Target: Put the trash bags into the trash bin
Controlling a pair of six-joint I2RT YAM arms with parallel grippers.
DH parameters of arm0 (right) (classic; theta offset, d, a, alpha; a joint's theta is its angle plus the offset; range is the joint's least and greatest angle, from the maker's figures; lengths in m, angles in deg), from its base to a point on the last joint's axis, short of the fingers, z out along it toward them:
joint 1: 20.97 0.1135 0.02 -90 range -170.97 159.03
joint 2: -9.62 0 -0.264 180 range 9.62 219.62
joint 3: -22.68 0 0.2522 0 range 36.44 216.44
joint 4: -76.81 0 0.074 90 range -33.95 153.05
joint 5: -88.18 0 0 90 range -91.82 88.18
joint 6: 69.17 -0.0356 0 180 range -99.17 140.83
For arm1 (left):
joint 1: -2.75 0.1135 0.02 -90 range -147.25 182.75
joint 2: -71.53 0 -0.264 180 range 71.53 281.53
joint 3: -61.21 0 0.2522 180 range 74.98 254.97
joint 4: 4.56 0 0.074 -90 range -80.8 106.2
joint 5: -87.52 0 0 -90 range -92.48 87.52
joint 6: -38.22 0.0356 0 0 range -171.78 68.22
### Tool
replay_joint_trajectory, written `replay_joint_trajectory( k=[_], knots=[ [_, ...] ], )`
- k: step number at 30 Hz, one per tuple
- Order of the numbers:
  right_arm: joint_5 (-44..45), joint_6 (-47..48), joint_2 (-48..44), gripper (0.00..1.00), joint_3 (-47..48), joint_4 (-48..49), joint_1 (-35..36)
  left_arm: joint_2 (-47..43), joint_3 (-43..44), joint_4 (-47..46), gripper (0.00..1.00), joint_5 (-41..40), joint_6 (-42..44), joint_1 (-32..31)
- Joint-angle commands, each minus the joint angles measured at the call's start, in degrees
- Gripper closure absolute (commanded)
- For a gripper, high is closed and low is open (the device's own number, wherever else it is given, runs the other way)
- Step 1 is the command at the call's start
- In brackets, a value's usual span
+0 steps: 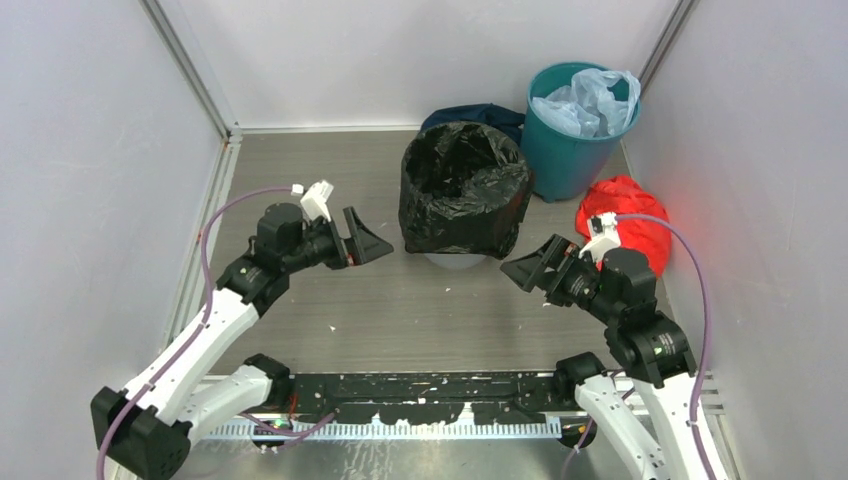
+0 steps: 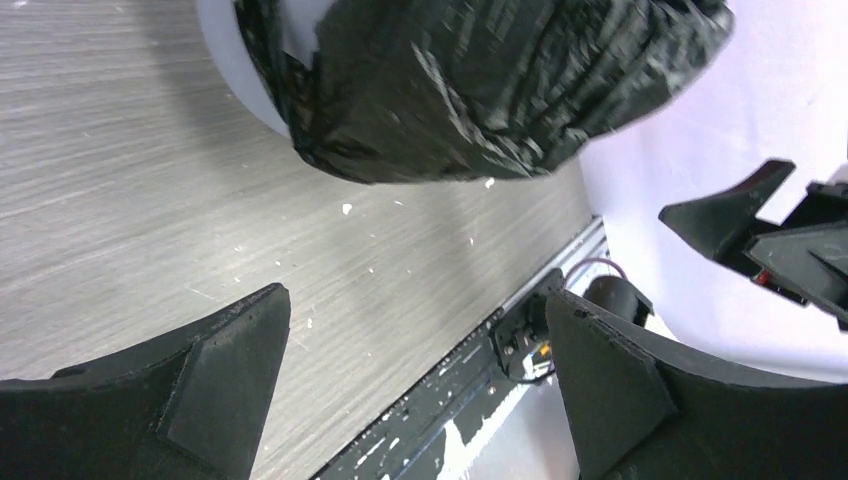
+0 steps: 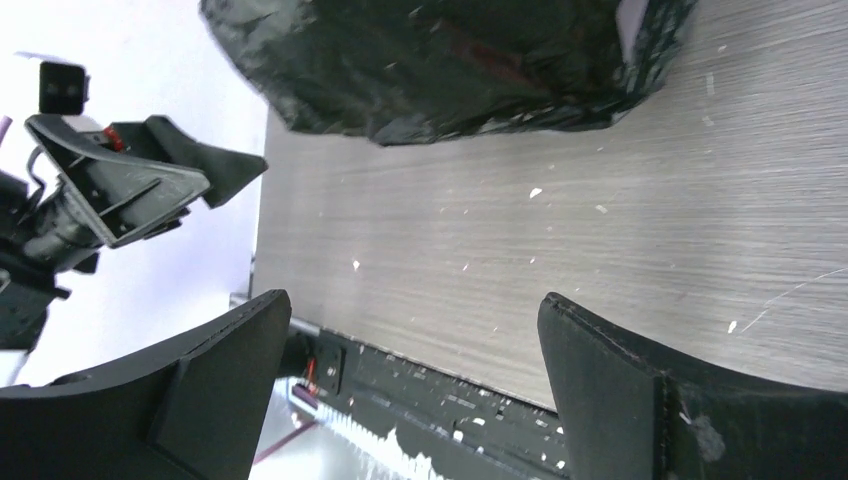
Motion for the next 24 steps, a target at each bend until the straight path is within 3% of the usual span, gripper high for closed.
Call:
replay_joint_trajectory(
  k=[1,8,14,24],
  knots=[
    [-3.9,2.8,2.8,0.0,7.5,-5.1,2.5,-4.3,-1.2,1.6,0.0,0.8,-0.5,-3.5],
    [1.4,7.3,0.6,0.0,10.3,-8.1,2.4,-6.6,-2.0,5.9,0.0,0.6,3.0,-5.8],
    [1.8,5.2,-3.5,0.0,2.9,-5.1,2.4,-9.6,-1.2,8.5,0.0,0.7,5.1,-5.8],
    [5.1,10.0,4.5,0.0,5.8,-2.3,2.4,-7.0,4.0,10.9,0.0,-1.0,9.3,-5.9]
  ],
)
